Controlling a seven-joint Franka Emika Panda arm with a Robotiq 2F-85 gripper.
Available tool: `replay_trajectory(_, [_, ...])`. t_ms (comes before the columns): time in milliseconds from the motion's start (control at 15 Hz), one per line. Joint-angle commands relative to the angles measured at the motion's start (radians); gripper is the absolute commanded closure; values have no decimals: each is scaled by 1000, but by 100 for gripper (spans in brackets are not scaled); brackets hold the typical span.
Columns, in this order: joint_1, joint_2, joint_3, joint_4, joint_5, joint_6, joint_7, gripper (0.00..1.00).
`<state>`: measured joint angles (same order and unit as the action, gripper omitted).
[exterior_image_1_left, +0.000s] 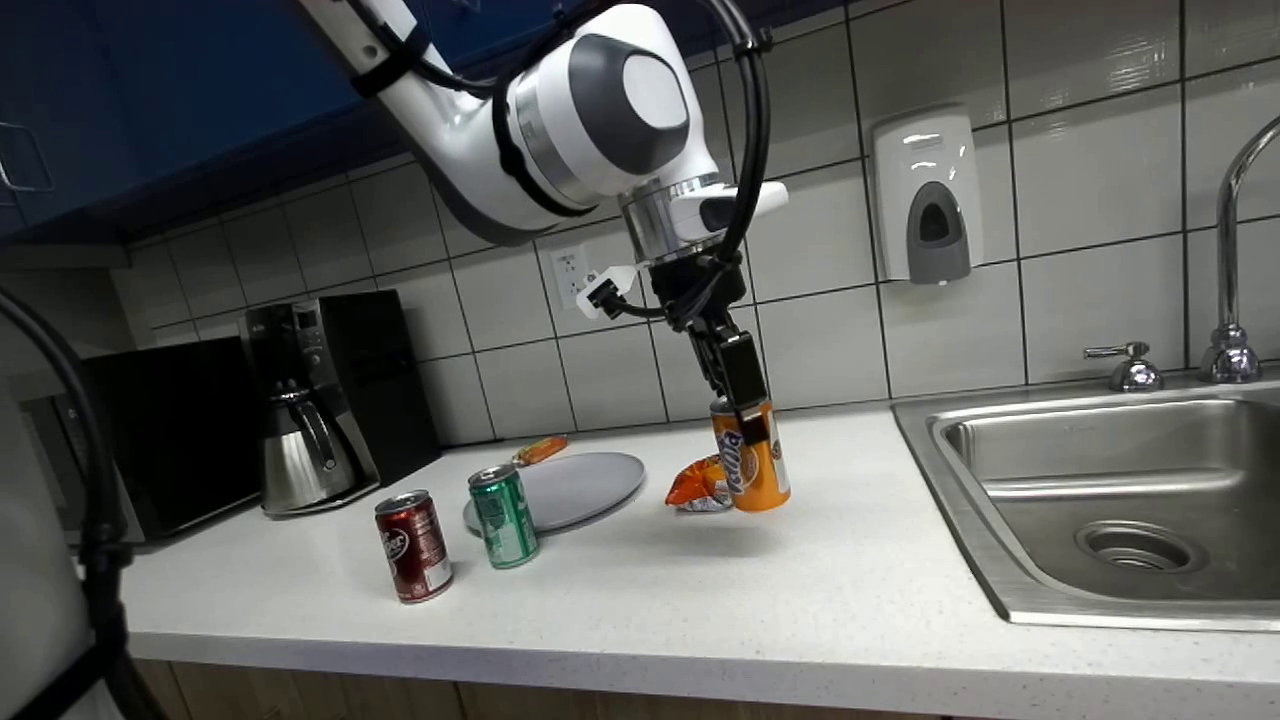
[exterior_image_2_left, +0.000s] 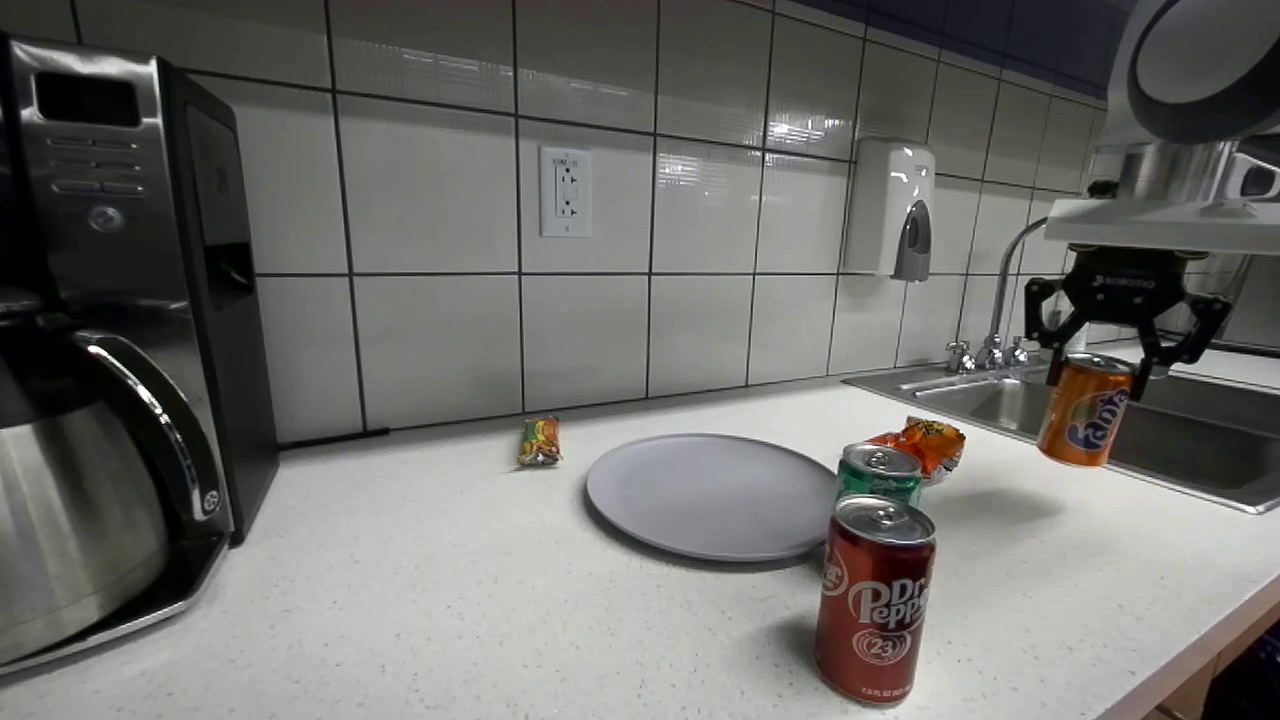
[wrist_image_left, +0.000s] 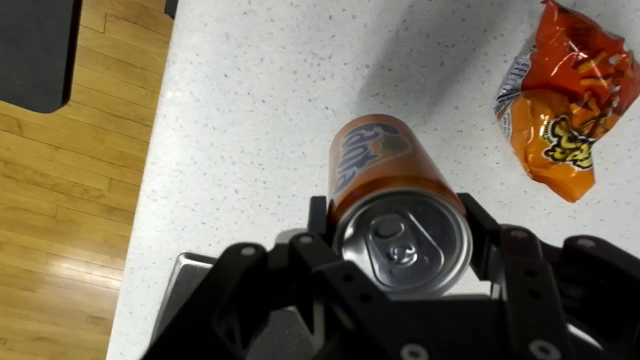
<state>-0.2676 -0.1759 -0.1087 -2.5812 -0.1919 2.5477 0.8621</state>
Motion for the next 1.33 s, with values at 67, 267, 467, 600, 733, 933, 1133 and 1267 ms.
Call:
replay_trajectory(67, [32,18,38,70,0,-41,31,62])
replay_trajectory(267, [57,46,53,110,0,-46,30,62])
replay_trajectory(467, [86,79,65,152,-1,-52,33,62])
replay_trajectory(600, [108,103,70,182,-4,-59,36,62])
replay_trajectory(733, [130,125,75,212,-2,-67,36,62])
replay_trajectory(933, [166,156,83,254,-5,-82,46,62])
replay_trajectory(1133, [204,187,89,294,-5,-103,56,62])
replay_trajectory(1267, [230,205,94,320,1,-114,59,62])
